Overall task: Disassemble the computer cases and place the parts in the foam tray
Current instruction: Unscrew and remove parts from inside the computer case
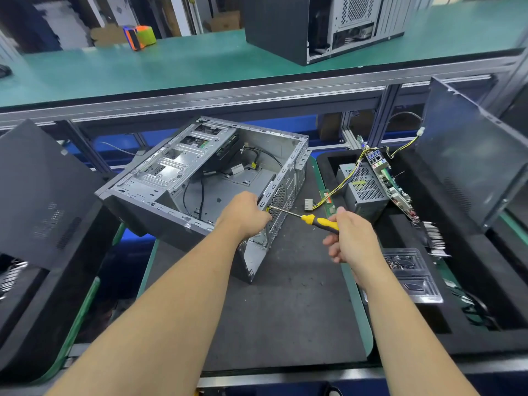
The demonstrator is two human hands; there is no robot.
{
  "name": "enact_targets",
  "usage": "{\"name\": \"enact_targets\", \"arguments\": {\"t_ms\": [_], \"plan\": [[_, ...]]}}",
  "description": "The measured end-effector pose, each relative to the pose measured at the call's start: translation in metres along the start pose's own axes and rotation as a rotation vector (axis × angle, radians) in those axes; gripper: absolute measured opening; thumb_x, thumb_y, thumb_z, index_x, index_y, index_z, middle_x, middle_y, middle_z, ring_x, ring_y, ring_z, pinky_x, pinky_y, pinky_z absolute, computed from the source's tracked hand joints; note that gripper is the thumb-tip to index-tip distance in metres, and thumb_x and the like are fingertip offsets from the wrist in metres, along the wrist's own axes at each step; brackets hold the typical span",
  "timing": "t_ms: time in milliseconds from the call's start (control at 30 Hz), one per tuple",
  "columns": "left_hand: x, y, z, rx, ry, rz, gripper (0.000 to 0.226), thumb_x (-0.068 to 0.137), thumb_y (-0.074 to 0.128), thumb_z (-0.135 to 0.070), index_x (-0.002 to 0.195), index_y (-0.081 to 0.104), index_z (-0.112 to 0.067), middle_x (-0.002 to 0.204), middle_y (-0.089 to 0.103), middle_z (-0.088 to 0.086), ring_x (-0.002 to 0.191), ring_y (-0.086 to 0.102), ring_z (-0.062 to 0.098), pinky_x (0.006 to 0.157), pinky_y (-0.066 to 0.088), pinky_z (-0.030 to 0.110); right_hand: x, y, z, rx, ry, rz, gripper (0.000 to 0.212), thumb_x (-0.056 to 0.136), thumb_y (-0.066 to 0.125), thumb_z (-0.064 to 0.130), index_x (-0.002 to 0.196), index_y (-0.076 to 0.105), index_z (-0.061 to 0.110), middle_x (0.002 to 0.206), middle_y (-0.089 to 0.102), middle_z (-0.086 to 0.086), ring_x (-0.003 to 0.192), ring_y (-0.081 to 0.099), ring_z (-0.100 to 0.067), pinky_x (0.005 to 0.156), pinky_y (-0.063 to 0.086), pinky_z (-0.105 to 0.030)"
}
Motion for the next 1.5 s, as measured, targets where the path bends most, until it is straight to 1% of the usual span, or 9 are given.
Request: {"name": "enact_targets", "arguments": {"t_ms": [233, 367, 567, 733, 833, 967, 1200, 1333, 1500], "plan": [[0.000, -0.001, -0.002, 0.033, 0.021, -0.005, 0.019, 0.082, 0.067, -0.020, 0.092, 0.067, -0.004, 0.086, 0.071, 0.020, 0.075, 0.068, 0.037, 0.067, 0.058, 0.043, -0.008, -0.005, 0.019, -0.020, -0.231, -0.031, 0.017, 0.099, 0.055, 0.012, 0.088, 0.064, 0.022, 0.077, 0.063, 0.011, 0.062, 0.056, 0.000, 0.066, 0.044, -0.033], [0.000, -0.001, -0.002, 0.034, 0.023, -0.010, 0.019, 0.081, 0.068, -0.021, 0.090, 0.066, -0.004, 0.084, 0.071, 0.019, 0.065, 0.060, 0.030, 0.062, 0.053, 0.038, -0.010, -0.004, 0.024, -0.042, -0.280, -0.016, 0.024, 0.097, 0.057, 0.005, 0.091, 0.060, 0.028, 0.075, 0.068, 0.026, 0.057, 0.053, -0.006, 0.060, 0.043, -0.028], [0.001, -0.001, -0.002, 0.043, 0.030, -0.014, 0.014, 0.079, 0.068, -0.022, 0.084, 0.066, -0.009, 0.079, 0.069, 0.014, 0.074, 0.070, 0.035, 0.068, 0.059, 0.043, -0.009, -0.006, 0.020, 0.078, -0.251, -0.014, 0.030, 0.092, 0.060, -0.005, 0.089, 0.059, 0.025, 0.061, 0.063, 0.010, 0.057, 0.051, -0.013, 0.064, 0.045, -0.030], [0.002, -0.002, -0.002, 0.064, 0.033, -0.020, 0.016, 0.079, 0.068, -0.023, 0.082, 0.064, -0.008, 0.077, 0.069, 0.014, 0.076, 0.070, 0.035, 0.066, 0.058, 0.043, -0.004, 0.002, 0.009, 0.222, -0.072, 0.005, 0.004, 0.099, 0.061, 0.022, 0.102, 0.059, 0.020, 0.083, 0.067, 0.005, 0.064, 0.054, -0.015, 0.056, 0.049, -0.030], [0.002, -0.001, -0.002, 0.063, 0.033, -0.020, 0.017, 0.079, 0.068, -0.022, 0.084, 0.065, -0.007, 0.079, 0.069, 0.015, 0.076, 0.070, 0.035, 0.068, 0.059, 0.046, 0.001, 0.002, -0.006, 0.130, 0.098, -0.015, 0.034, 0.104, 0.043, 0.046, 0.098, 0.060, 0.017, 0.071, 0.056, -0.002, 0.043, 0.038, -0.013, 0.039, 0.032, -0.023], [0.003, -0.001, -0.001, 0.056, 0.037, -0.021, 0.014, 0.079, 0.068, -0.022, 0.083, 0.065, -0.008, 0.078, 0.070, 0.014, 0.076, 0.071, 0.034, 0.068, 0.059, 0.045, 0.002, -0.002, -0.005, 0.125, 0.048, -0.026, 0.033, 0.105, 0.041, 0.032, 0.084, 0.059, 0.015, 0.058, 0.041, -0.001, 0.040, 0.028, -0.009, 0.039, 0.022, -0.019], [0.004, 0.000, -0.001, 0.059, 0.040, -0.022, 0.018, 0.080, 0.069, -0.022, 0.085, 0.065, -0.006, 0.080, 0.070, 0.016, 0.077, 0.071, 0.035, 0.069, 0.059, 0.047, -0.007, -0.006, 0.017, -0.035, -0.255, -0.061, 0.025, 0.100, 0.048, 0.007, 0.095, 0.059, 0.028, 0.068, 0.063, 0.028, 0.057, 0.043, -0.008, 0.058, 0.039, -0.030], [0.005, 0.000, 0.000, 0.061, 0.041, -0.023, 0.018, 0.080, 0.069, -0.023, 0.084, 0.064, -0.006, 0.079, 0.070, 0.015, 0.076, 0.071, 0.034, 0.069, 0.059, 0.045, -0.006, -0.008, 0.020, 0.025, -0.254, -0.046, 0.032, 0.097, 0.053, 0.000, 0.097, 0.059, 0.032, 0.068, 0.067, 0.022, 0.056, 0.046, -0.009, 0.061, 0.042, -0.026], [0.005, 0.000, 0.000, 0.067, 0.040, -0.021, 0.016, 0.080, 0.069, -0.024, 0.082, 0.064, -0.009, 0.077, 0.068, 0.012, 0.074, 0.070, 0.033, 0.066, 0.057, 0.040, -0.004, 0.000, 0.010, 0.208, -0.104, 0.023, 0.010, 0.100, 0.060, 0.028, 0.108, 0.060, 0.023, 0.081, 0.071, 0.015, 0.073, 0.057, -0.015, 0.062, 0.052, -0.033]]}}
Point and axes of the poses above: each hand's wrist, its own x-axis towards the middle knuckle, its own y-axis out of the palm, z = x × y, the point moved 8 cm from there along x, towards the middle knuckle
